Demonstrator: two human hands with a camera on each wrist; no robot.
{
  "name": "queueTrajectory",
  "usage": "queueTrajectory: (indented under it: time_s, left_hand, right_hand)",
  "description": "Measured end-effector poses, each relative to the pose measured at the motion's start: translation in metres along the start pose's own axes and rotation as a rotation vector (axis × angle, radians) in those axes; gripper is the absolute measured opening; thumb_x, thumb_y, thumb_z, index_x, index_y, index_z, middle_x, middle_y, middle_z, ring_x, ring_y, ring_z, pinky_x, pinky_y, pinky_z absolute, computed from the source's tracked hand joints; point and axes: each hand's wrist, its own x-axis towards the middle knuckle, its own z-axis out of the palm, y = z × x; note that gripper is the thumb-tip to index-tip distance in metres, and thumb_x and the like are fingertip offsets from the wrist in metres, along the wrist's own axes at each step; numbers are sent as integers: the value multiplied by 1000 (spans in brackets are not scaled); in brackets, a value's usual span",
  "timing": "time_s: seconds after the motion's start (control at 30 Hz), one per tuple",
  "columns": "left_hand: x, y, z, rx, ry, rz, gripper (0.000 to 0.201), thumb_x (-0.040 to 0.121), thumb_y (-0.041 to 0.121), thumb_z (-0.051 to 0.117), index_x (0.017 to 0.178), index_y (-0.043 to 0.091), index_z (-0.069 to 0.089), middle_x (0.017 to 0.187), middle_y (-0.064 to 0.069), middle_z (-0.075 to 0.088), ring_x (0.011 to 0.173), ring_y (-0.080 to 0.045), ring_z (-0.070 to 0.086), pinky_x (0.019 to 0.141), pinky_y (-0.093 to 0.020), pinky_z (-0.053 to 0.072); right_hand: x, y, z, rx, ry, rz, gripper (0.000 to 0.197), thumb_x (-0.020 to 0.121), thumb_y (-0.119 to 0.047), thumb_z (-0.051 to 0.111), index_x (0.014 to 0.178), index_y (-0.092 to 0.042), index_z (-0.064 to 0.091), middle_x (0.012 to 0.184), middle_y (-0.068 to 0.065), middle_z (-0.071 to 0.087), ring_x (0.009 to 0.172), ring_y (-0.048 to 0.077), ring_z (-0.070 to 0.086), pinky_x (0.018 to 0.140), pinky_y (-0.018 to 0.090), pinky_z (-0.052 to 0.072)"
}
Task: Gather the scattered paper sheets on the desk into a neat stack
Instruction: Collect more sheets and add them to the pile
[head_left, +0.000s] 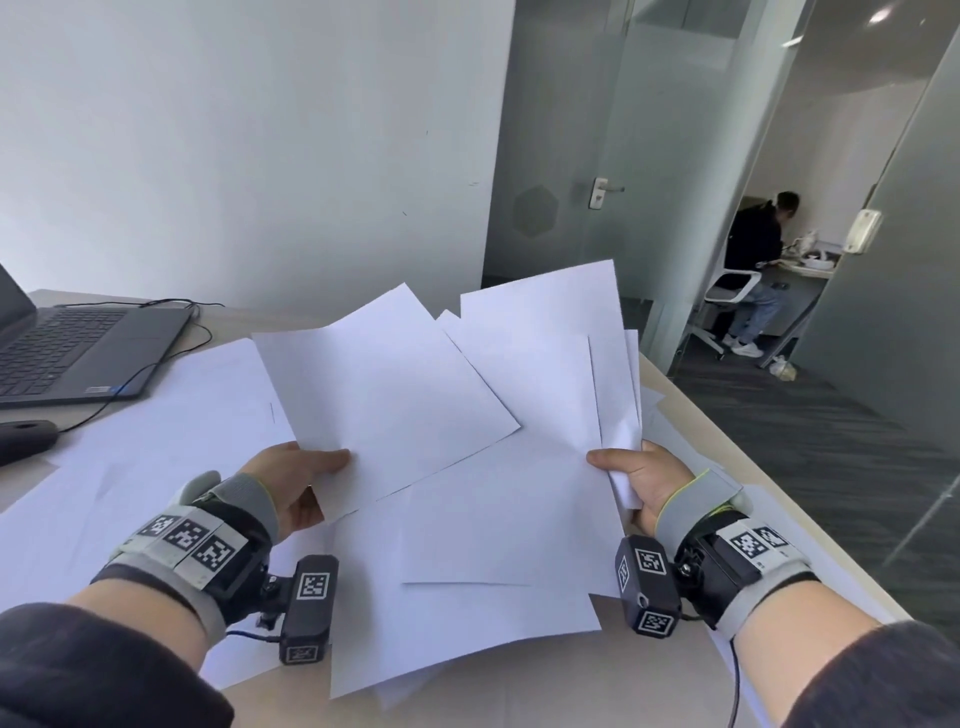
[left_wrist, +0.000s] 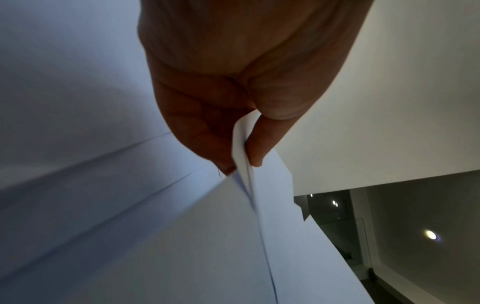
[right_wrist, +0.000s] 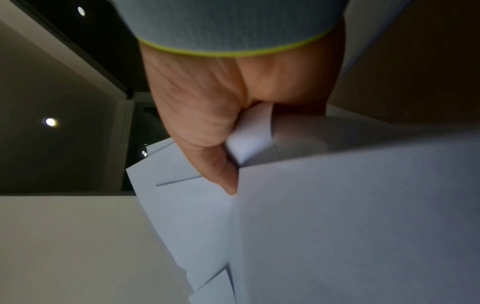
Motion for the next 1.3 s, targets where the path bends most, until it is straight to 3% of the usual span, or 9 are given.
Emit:
queueTrajectory:
  time_s: [0.1, 0.2, 0.5, 0.67, 0.77, 0.9, 1.1, 1.17, 1.3]
  left_hand:
    - [1, 3, -6, -11, -7, 14, 36, 92, 2, 68, 127, 3, 61, 103, -15, 73, 83, -30, 70, 64, -42, 64]
    - [-1, 4, -8, -42, -56, 25, 34, 95, -2, 61, 128, 3, 61, 111, -17, 72, 88, -32, 71, 57, -40, 63]
    - [-3, 7, 0, -71, -125, 57, 58, 87, -20, 38, 129, 14, 59, 109, -15, 69, 90, -37, 68, 64, -45, 60]
    - [-3, 3, -1, 66, -112, -81, 27, 90, -9, 48, 108, 7, 61, 92, -16, 69, 77, -34, 67, 53, -40, 61]
    - [-5, -5, 4, 148, -157, -141, 22, 91, 4, 67, 113, 7, 63, 104, -19, 73, 83, -38, 71, 62, -49, 61]
    - [-3, -14, 13, 160, -176, -163, 33, 89, -2, 68, 121, 4, 64, 107, -23, 76, 94, -43, 73, 77, -56, 59]
    - [0, -16, 17, 189, -160, -148, 44, 84, -15, 63, 123, 5, 63, 109, -26, 74, 99, -48, 71, 89, -68, 53]
    - [1, -15, 14, 183, -143, -138, 45, 83, -17, 63, 123, 4, 62, 109, -26, 74, 98, -49, 71, 89, -71, 51]
    - [2, -11, 11, 135, -115, -104, 45, 84, -16, 63, 124, 4, 61, 111, -26, 73, 97, -48, 71, 80, -64, 57]
  right_hand:
    - [2, 1, -3, 24, 25, -7, 50, 65, 4, 81, 113, 4, 68, 109, 27, 72, 101, 47, 69, 92, 64, 52]
    - [-1, 1, -4, 20, -12, 23, 41, 73, 6, 76, 114, 3, 68, 109, 26, 72, 100, 45, 69, 91, 61, 54]
    - [-5, 12, 7, -47, -88, 29, 40, 77, 4, 77, 115, 1, 69, 109, 22, 74, 103, 42, 70, 99, 57, 51]
    - [-5, 17, 9, -22, -118, 50, 44, 73, -4, 82, 115, 0, 70, 110, 22, 74, 104, 42, 70, 100, 58, 50]
    - [-6, 20, 16, -112, -161, 49, 38, 76, -12, 84, 110, -2, 72, 110, 18, 75, 102, 34, 72, 98, 47, 53]
    - [-12, 25, 28, -233, -227, 32, 23, 89, -13, 73, 110, -4, 72, 109, 10, 76, 93, 19, 74, 77, 26, 55]
    - [4, 36, 29, -432, -95, 10, 64, 76, -49, 76, 124, -9, 65, 123, 4, 69, 117, 24, 62, 109, 39, 43]
    - [9, 36, 25, -480, -80, 32, 72, 63, -54, 76, 118, -10, 68, 115, 4, 72, 108, 25, 65, 104, 39, 47]
    - [6, 26, 22, -489, 6, -31, 20, 92, -26, 67, 101, -8, 69, 88, 8, 70, 81, 30, 64, 72, 29, 44]
